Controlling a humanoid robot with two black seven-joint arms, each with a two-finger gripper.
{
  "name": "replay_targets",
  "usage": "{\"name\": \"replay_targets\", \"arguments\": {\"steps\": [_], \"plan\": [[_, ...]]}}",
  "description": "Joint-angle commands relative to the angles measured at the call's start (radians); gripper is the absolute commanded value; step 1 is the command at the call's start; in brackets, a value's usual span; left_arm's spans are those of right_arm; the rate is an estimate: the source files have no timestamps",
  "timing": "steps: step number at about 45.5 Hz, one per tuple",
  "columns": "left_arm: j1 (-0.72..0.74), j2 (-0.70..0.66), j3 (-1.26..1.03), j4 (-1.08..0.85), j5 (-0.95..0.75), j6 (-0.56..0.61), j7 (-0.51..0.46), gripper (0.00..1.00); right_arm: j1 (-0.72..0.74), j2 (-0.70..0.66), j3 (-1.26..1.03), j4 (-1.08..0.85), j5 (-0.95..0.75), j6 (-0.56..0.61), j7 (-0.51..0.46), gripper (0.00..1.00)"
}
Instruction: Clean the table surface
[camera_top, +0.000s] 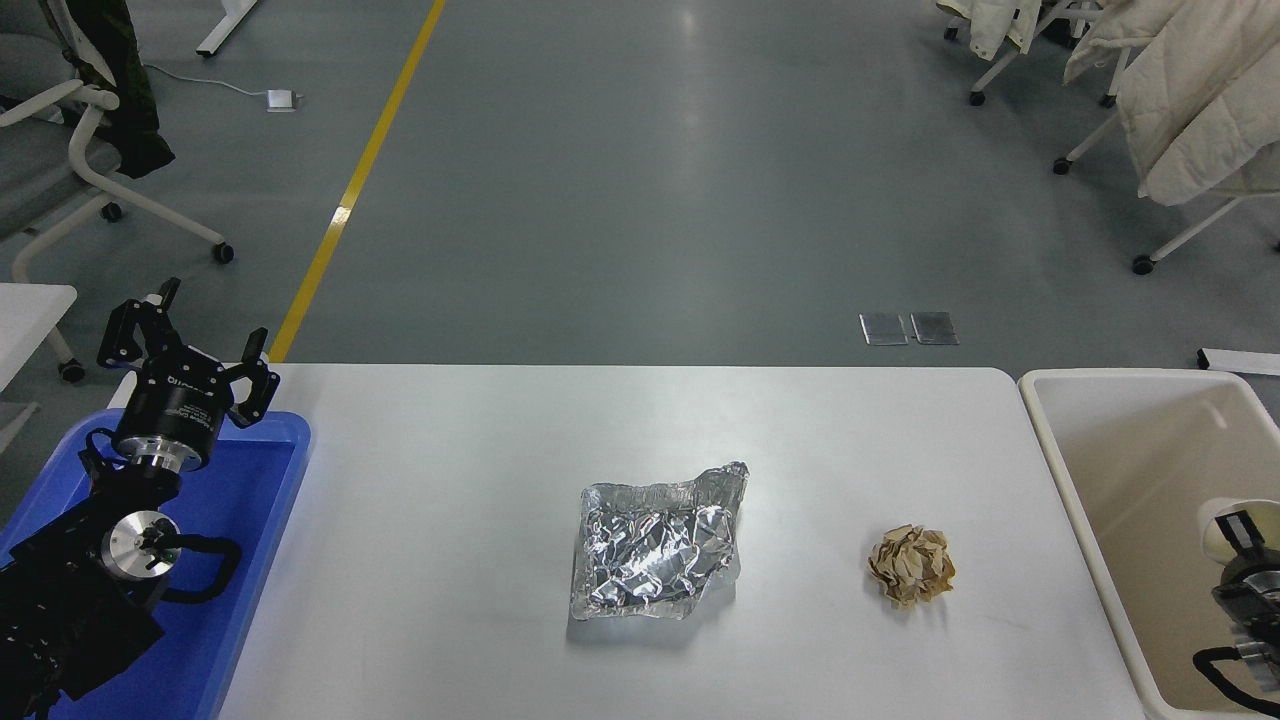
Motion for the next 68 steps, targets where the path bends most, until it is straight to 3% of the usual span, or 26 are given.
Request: {"name": "replay_targets", "arguments": {"steps": [1,9,21,33,47,54,61,68], "plan": [[0.0,0.0,-0.001,0.0,0.0,0.0,0.0,1.0,0.016,-0.001,0.005,0.006,0.001,0.0,0.001,1.0],[0.0,0.0,0.001,0.0,0.0,0.0,0.0,1.0,0.026,-0.049,0.006,0.058,0.001,0.011,0.003,1.0],[0.0,0.0,0.001,0.0,0.0,0.0,0.0,1.0,0.046,-0.265,0.023,0.286,0.001,0.012,0.013,1.0],[0.0,0.0,0.001,-0.001,0.0,0.0,0.0,1.0,0.009,-0.463,0.411,0.615,-0.012,0.05,0.013,1.0],[-0.002,0.0,0.001,-0.001,0.0,0.0,0.0,1.0,-0.111,-0.417,0.744,0.679,-0.058,0.101,0.015,1.0],[-0.002,0.0,0.001,0.0,0.0,0.0,0.0,1.0,-0.138,-0.314,0.977,0.693,-0.078,0.201,0.015,1.0],[0.0,0.0,0.001,0.0,0.0,0.0,0.0,1.0,-0.148,-0.199,1.081,0.704,-0.13,0.221,0.018,1.0],[0.0,0.0,0.001,0.0,0.0,0.0,0.0,1.0,-0.169,-0.089,1.084,0.732,-0.236,0.291,0.131,1.0]]}}
